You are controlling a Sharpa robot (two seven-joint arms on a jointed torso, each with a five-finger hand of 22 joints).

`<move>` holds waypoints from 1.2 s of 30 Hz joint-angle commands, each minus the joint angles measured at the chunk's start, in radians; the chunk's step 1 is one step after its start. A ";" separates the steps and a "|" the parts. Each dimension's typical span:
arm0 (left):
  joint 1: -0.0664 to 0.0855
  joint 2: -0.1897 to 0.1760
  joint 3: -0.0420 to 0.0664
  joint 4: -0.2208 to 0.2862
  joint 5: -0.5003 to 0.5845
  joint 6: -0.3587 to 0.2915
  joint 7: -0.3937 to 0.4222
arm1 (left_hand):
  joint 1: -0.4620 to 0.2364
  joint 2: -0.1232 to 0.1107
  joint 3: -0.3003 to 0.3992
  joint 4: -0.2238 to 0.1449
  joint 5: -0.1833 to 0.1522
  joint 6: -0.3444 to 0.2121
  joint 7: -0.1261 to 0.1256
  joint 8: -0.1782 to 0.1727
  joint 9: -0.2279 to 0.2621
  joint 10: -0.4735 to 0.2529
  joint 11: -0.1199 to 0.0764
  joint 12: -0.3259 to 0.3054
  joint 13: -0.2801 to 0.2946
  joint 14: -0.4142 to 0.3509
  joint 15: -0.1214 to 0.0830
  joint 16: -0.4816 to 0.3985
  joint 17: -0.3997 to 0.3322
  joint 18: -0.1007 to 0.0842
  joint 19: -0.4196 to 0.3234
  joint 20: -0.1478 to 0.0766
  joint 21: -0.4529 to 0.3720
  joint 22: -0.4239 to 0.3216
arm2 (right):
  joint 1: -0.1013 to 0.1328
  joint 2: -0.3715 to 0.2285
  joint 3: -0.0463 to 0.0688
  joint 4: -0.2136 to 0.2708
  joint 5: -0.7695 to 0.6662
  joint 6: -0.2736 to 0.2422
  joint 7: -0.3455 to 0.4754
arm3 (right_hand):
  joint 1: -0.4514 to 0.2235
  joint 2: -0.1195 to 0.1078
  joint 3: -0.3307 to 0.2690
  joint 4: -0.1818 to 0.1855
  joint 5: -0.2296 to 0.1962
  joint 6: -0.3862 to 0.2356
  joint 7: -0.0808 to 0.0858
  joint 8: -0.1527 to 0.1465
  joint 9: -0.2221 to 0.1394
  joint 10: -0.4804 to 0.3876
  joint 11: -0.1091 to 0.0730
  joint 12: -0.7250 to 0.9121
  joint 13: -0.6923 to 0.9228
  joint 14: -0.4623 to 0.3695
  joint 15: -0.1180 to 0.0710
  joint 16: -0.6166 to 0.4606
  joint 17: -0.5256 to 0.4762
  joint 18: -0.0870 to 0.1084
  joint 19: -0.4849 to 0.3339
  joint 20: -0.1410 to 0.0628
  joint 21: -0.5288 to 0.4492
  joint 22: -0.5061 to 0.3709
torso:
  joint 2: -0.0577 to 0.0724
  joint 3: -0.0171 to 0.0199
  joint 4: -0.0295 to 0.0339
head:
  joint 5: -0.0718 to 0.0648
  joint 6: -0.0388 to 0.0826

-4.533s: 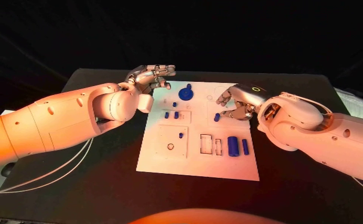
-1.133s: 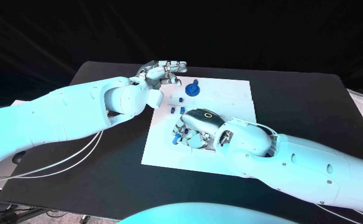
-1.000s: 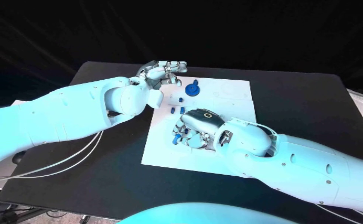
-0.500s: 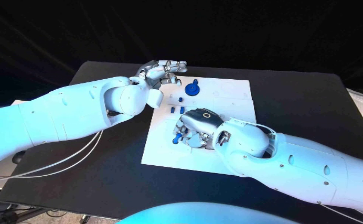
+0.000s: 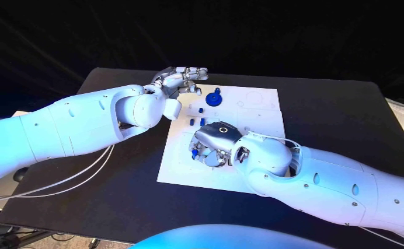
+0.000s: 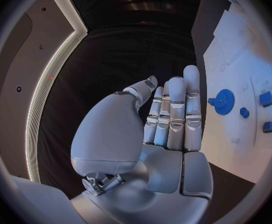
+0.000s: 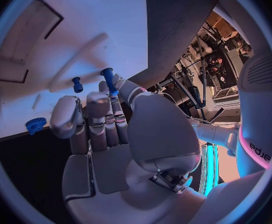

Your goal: Assemble the parts on the task board

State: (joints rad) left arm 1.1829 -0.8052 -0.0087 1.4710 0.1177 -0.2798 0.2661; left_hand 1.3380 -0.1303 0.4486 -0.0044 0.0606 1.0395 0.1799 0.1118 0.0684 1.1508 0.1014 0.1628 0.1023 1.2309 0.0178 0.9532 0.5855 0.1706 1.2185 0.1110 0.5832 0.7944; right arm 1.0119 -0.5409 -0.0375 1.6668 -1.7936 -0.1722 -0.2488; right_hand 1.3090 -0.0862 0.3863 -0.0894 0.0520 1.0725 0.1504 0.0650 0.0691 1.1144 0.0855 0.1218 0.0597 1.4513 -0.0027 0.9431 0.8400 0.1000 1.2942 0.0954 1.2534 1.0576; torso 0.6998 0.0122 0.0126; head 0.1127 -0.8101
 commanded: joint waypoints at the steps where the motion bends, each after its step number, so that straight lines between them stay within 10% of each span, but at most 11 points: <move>1: 0.000 0.001 0.001 0.002 -0.004 0.019 0.003 | 0.000 0.012 -0.006 0.001 0.000 -0.007 -0.001 0.006 0.000 -0.006 0.002 0.004 0.001 -0.006 -0.001 -0.005 -0.001 0.011 0.000 0.004 -0.003 -0.001 | -0.004 -0.001 -0.003 -0.003 0.000 0.004 0.008 | -0.019 -0.024 -0.033 0.004 -0.002 -0.040 0.004 -0.003 -0.004 -0.049 0.012 -0.021 0.003 -0.022 0.009 -0.062 -0.065 0.025 -0.040 0.010 -0.050 -0.067 | 0.000 0.0002 -0.0006 | 0.001 0.000; 18: 0.000 -0.003 0.001 -0.001 -0.015 0.023 -0.002 | 0.004 0.011 -0.007 -0.002 0.000 -0.009 0.000 0.007 0.000 -0.008 0.002 0.006 0.001 -0.008 -0.001 -0.006 -0.005 0.012 0.001 0.004 -0.005 -0.002 | 0.001 -0.150 0.013 0.100 0.131 -0.286 0.044 | 0.007 -0.012 -0.156 0.007 0.009 -0.068 0.017 0.005 0.002 -0.089 0.021 0.007 0.008 -0.040 0.017 -0.156 -0.181 0.039 -0.068 0.021 -0.122 -0.150 | -0.002 0.0003 -0.0018 | -0.015 0.009; 29: 0.000 -0.011 0.000 0.004 -0.015 0.023 -0.004 | 0.004 0.011 -0.007 -0.002 0.000 -0.009 0.000 0.007 0.000 -0.008 0.002 0.006 0.001 -0.008 -0.001 -0.006 -0.005 0.012 0.001 0.004 -0.005 -0.002 | 0.069 -0.432 0.021 0.228 0.446 -0.192 -0.071 | -0.052 0.011 -0.206 0.072 0.113 -0.013 -0.020 0.029 0.010 0.195 -0.041 0.188 0.096 0.048 -0.030 0.094 0.073 -0.011 0.082 -0.020 0.059 0.098 | -0.007 -0.0011 -0.0185 | -0.052 0.027; 36: 0.000 -0.015 -0.002 0.009 -0.015 0.023 -0.005 | 0.004 0.010 -0.009 -0.003 0.000 -0.010 0.000 0.007 0.000 -0.010 0.002 0.007 0.001 -0.009 -0.001 -0.007 -0.007 0.012 0.001 0.005 -0.006 -0.003 | 0.066 -0.538 0.004 0.251 0.454 -0.145 -0.167 | -0.086 0.008 -0.309 0.153 0.201 -0.017 -0.038 0.068 0.026 0.148 -0.063 0.420 0.341 0.054 -0.043 0.222 0.206 -0.030 0.117 -0.035 0.130 0.197 | -0.009 -0.0002 -0.0325 | -0.075 0.033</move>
State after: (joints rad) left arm 1.1826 -0.8203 -0.0110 1.4764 0.1074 -0.2749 0.2583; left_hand 1.3433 -0.1250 0.4458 -0.0073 0.0606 1.0395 0.1799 0.1155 0.0684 1.1471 0.1052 0.1630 0.1023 1.2296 0.0166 0.9532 0.5794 0.1707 1.2185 0.1110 0.5834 0.7930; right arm 1.0807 -1.0755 -0.0330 1.9135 -1.3837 -0.3689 -0.3370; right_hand 1.2238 -0.0817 0.0915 0.0557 0.2469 1.0593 0.1156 0.1280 0.0931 1.2849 0.0210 0.5067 0.3619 1.4665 -0.0398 1.1496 1.0294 0.0837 1.4067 0.0603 1.3766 1.2470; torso 0.6922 0.0117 -0.0120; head 0.0455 -0.7782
